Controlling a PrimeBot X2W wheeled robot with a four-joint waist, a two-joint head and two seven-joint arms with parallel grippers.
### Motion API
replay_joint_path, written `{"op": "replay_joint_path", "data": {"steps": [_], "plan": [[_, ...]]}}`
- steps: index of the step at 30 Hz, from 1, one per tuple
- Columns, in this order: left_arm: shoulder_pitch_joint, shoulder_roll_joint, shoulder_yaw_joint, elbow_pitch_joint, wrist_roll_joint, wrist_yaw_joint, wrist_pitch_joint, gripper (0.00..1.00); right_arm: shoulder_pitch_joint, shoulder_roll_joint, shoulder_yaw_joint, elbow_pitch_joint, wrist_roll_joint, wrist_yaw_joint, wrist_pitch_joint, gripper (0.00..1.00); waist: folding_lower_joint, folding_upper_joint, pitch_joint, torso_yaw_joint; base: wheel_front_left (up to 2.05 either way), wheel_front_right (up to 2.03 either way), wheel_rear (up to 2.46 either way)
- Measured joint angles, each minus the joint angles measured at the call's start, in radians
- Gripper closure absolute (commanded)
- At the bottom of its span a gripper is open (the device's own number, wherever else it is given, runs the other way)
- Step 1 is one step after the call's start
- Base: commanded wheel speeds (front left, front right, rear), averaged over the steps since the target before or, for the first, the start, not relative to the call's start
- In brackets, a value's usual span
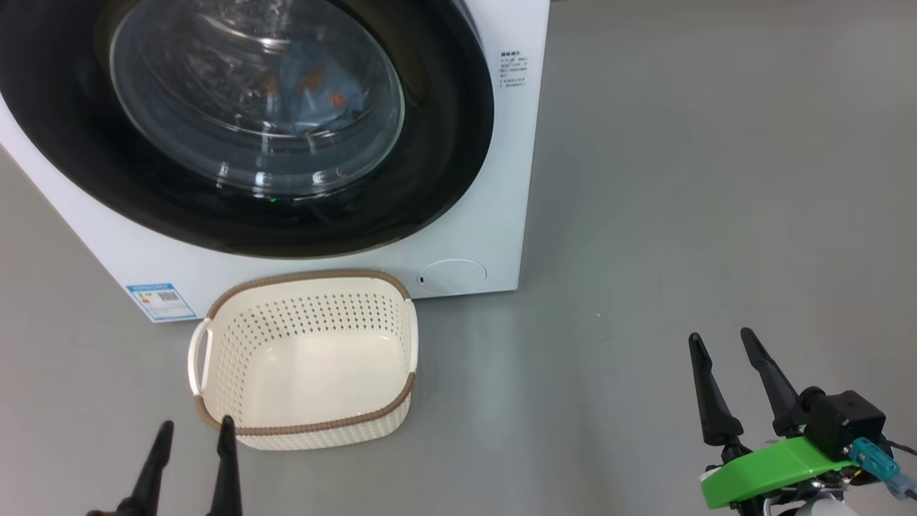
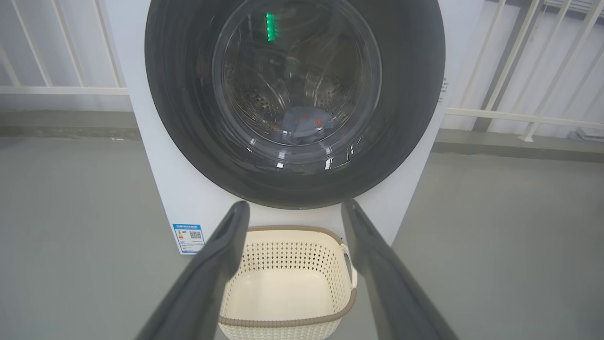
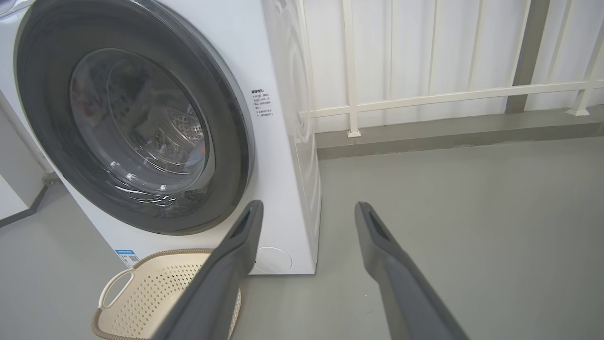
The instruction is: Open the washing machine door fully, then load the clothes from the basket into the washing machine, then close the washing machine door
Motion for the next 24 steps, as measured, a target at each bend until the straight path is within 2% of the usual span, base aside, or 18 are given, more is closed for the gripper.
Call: {"op": "replay_joint_path", "data": {"steps": [6,24], "plan": [[0.021,0.001,-0.014,-0.010,-0.004,0.018,0.000,0.00,0.008,0.007,-0.009,-0.004,0.000,0.000,0.000,0.00,0.0000,0.0000,-0.022,0.006,0.00,0.00,0.00],[0.042,0.001,-0.012,-0.007,0.001,0.019,0.000,0.00,0.028,0.009,-0.028,0.003,0.035,0.000,0.007,0.00,0.0000,0.0000,-0.048,0.021,0.00,0.00,0.00]]}}
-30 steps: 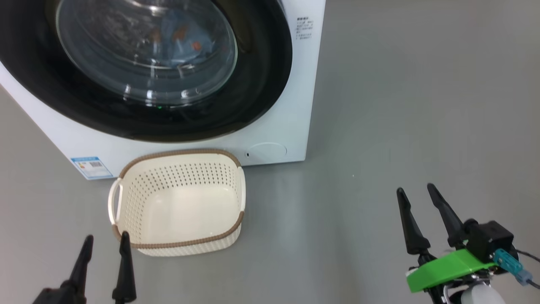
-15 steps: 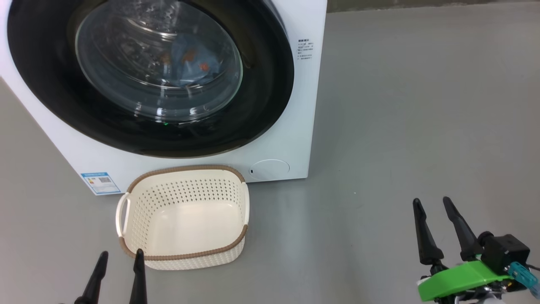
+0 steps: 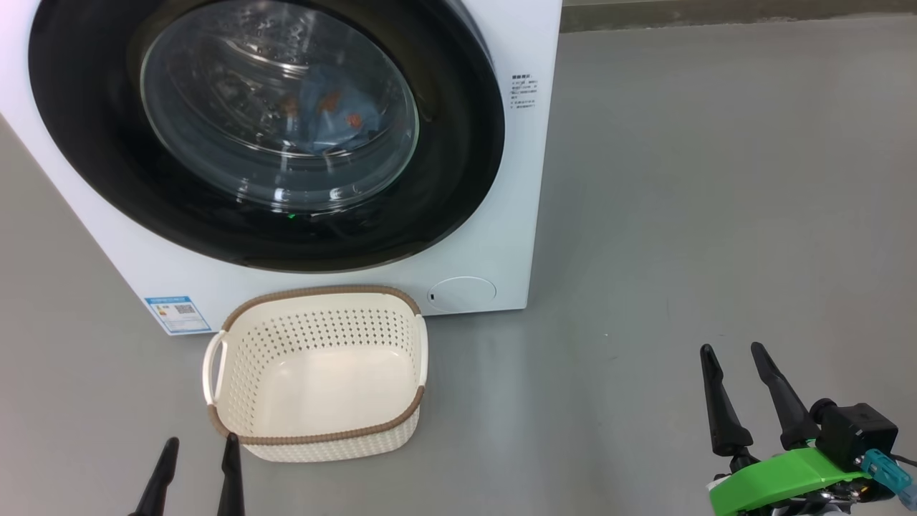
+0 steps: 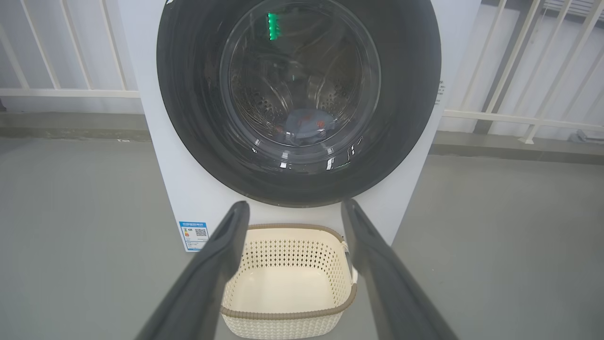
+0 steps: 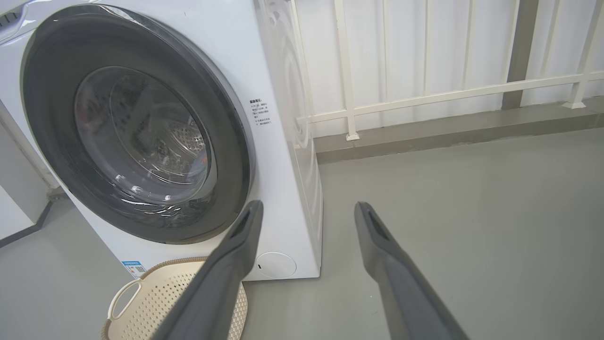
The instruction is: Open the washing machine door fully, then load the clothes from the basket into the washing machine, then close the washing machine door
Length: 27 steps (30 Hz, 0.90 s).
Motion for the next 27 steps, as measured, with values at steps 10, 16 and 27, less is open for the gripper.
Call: {"op": "replay_joint_path", "data": {"steps": [10,16,27], "plan": [[0.000,0.000,0.002,0.006,0.000,0.001,0.000,0.00,0.001,0.000,0.003,0.000,0.008,0.000,0.000,0.00,0.0000,0.0000,-0.002,0.010,0.00,0.00,0.00],[-0.001,0.000,0.005,0.010,0.000,0.001,0.000,0.00,0.001,0.000,0.003,0.000,0.008,0.000,0.000,0.00,0.0000,0.0000,0.002,0.015,0.00,0.00,0.00],[-0.002,0.000,0.009,0.010,0.000,-0.004,0.000,0.00,0.001,0.001,0.003,0.000,0.009,0.000,0.000,0.00,0.0000,0.0000,0.008,0.019,0.00,0.00,0.00]]}}
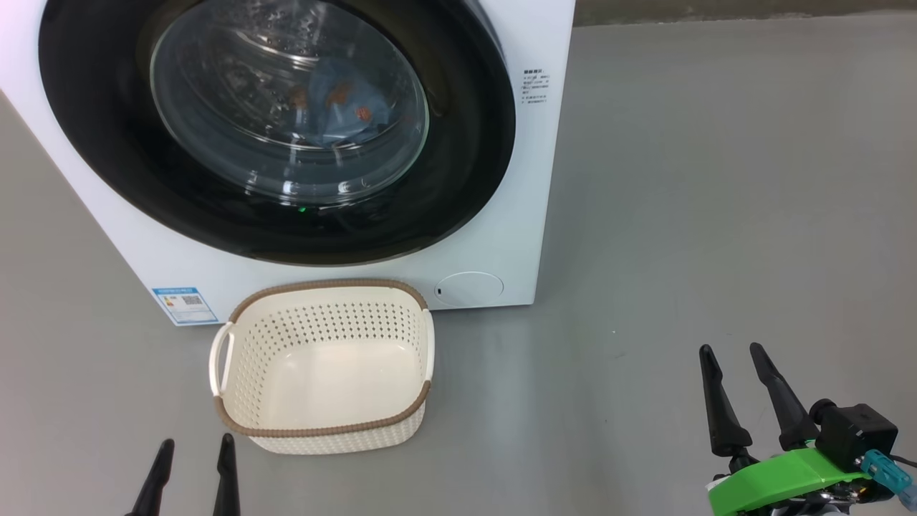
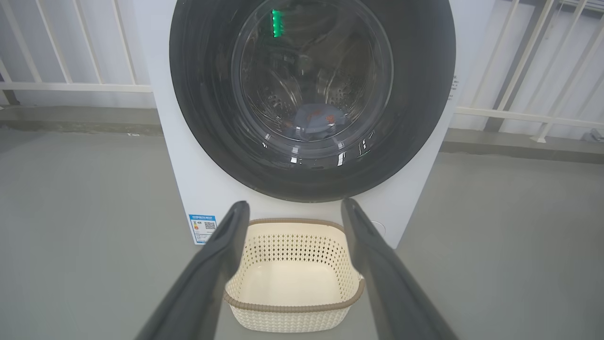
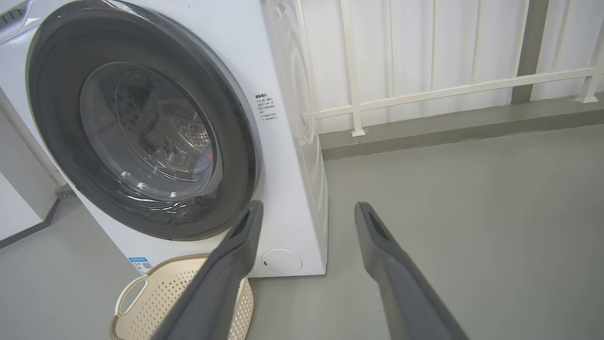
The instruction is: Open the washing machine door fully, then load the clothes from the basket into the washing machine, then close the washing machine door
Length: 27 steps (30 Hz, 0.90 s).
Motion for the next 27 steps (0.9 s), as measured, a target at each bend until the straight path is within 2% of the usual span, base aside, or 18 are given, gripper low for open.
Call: {"op": "replay_joint_path", "data": {"steps": [9,10,16,27], "plan": [[-0.001,0.000,0.000,0.000,0.000,-0.010,0.000,0.00,0.000,0.000,0.004,-0.001,0.000,0.000,0.000,0.00,0.0000,-0.0001,0.006,-0.001,0.00,0.00,0.00],[0.000,-0.001,0.000,0.002,0.000,-0.010,0.000,1.00,0.000,0.000,0.005,0.002,0.000,0.000,0.000,1.00,0.0000,-0.0001,0.007,-0.002,0.00,0.00,0.00],[0.003,-0.023,-0.008,0.061,-0.014,-0.008,0.008,1.00,0.021,0.008,0.003,0.065,0.005,0.000,0.004,1.00,0.0000,-0.0001,0.007,-0.002,0.00,0.00,0.00],[0.000,-0.023,-0.007,0.076,-0.137,-0.009,0.040,1.00,0.021,0.008,-0.001,0.066,0.127,0.000,0.036,1.00,0.0002,-0.0001,0.005,-0.005,0.00,0.00,0.00]]}}
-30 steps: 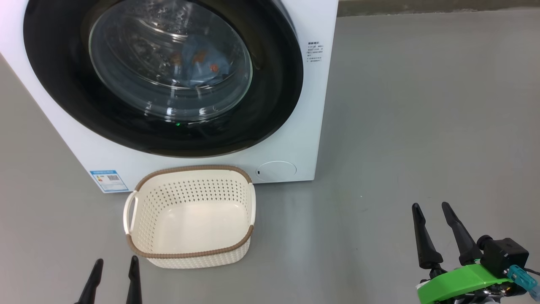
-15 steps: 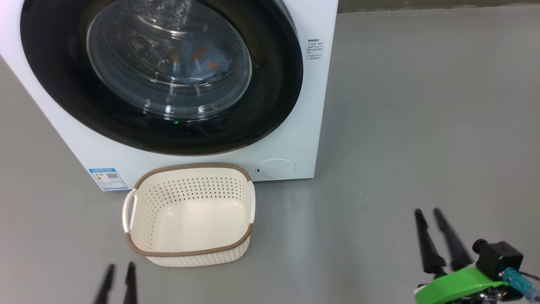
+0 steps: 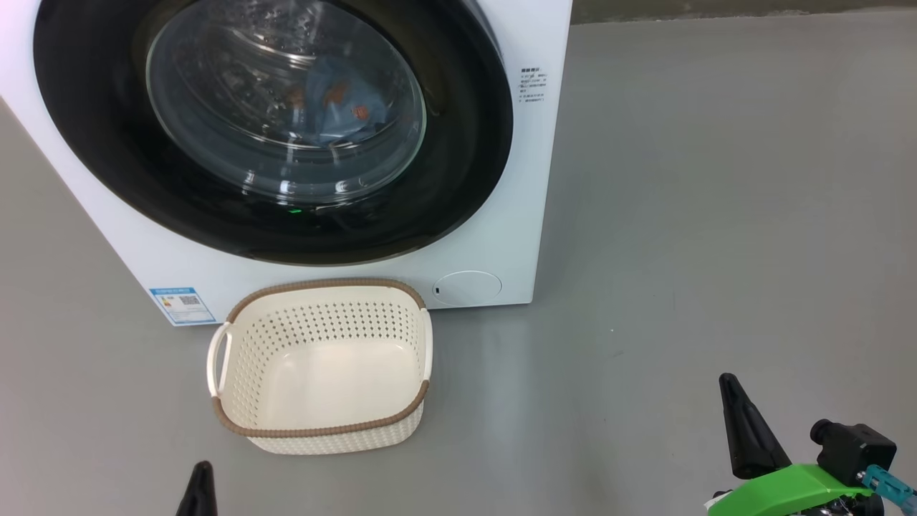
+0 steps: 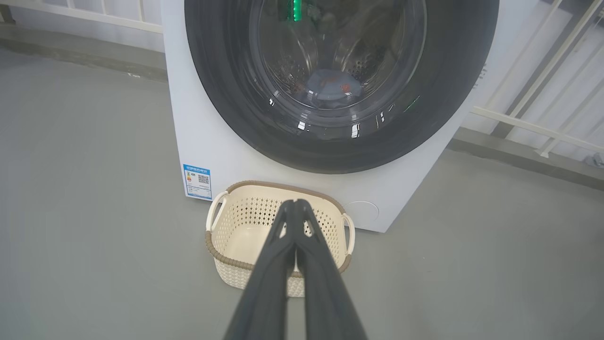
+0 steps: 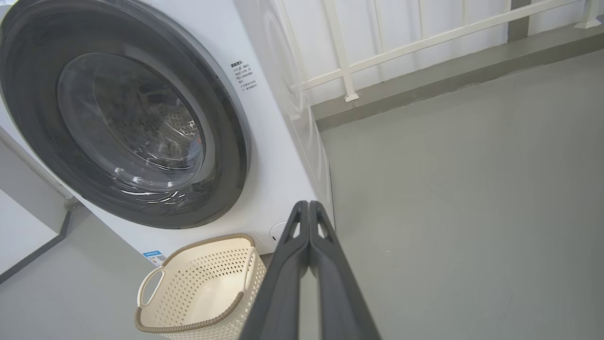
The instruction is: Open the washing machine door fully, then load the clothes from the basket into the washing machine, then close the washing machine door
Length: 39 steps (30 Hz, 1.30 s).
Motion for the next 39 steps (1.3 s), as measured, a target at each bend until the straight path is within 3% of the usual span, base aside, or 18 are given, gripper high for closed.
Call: {"op": "replay_joint_path", "data": {"steps": [39], "plan": [[-0.068,0.002,0.012,0.055,-0.423,-0.010,0.108,1.00,-0.003,0.000,-0.018,0.001,0.402,0.000,0.111,1.00,0.0000,0.0000,-0.007,-0.008,0.00,0.00,0.00]]}}
